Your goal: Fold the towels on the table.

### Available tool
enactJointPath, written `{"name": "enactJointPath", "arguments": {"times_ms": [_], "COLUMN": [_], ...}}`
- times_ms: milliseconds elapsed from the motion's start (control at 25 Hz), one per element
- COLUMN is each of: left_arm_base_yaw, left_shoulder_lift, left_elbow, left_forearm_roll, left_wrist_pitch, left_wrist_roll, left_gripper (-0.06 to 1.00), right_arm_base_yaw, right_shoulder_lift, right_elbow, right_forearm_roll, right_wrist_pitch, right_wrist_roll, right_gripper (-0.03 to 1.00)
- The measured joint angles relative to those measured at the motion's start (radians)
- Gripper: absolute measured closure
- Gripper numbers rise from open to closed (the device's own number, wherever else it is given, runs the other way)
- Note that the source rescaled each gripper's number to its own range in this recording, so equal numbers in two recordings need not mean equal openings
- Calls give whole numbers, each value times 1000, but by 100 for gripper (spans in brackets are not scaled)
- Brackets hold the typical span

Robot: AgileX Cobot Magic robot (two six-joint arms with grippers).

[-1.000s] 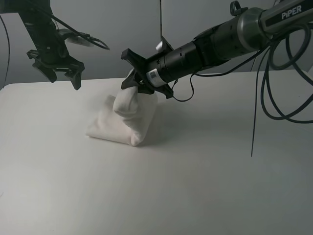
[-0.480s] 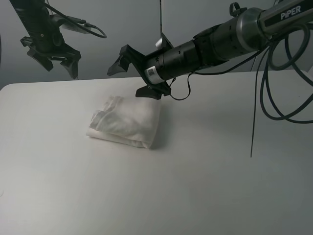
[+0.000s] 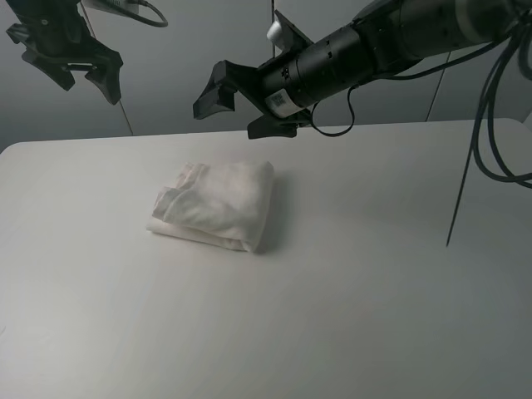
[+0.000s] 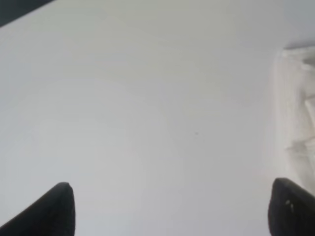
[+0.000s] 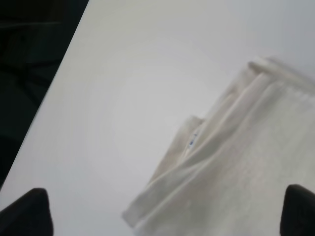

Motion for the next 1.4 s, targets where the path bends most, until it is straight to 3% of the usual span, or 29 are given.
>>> {"name": "enactJointPath", "arguments": {"times_ms": [40, 280, 440, 720, 1080, 1400], "left_arm_base_yaw": [2, 9, 9, 9, 9, 9], "left_shoulder_lift": [-19, -157, -287, -596, -1031, -1354], "left_elbow": [0, 9, 144, 532, 961, 1219], "left_forearm_roll": [-5, -24, -41, -41, -39, -41], "left_wrist_pitch": [0, 0, -3, -109, -174, -207], "left_wrist_roll": [0, -3, -13, -57, -134, -219], "left_gripper": [-6, -6, -6, -6, -6, -6], "right_arm_base_yaw": [-12, -30, -30, -30, -30, -30], "right_shoulder_lift": [-37, -263, -419, -738, -1156, -1475], "right_elbow": [0, 2, 67, 307, 565, 715], "right_forearm_roll": [-78, -784, -1003, -1169, -1177, -1177], "right_wrist_pitch": [-9, 10, 86, 100, 118, 264], "right_wrist_roll": [41, 429, 552, 685, 699, 692], "right_gripper": [-3, -3, -3, -3, -3, -3]}}
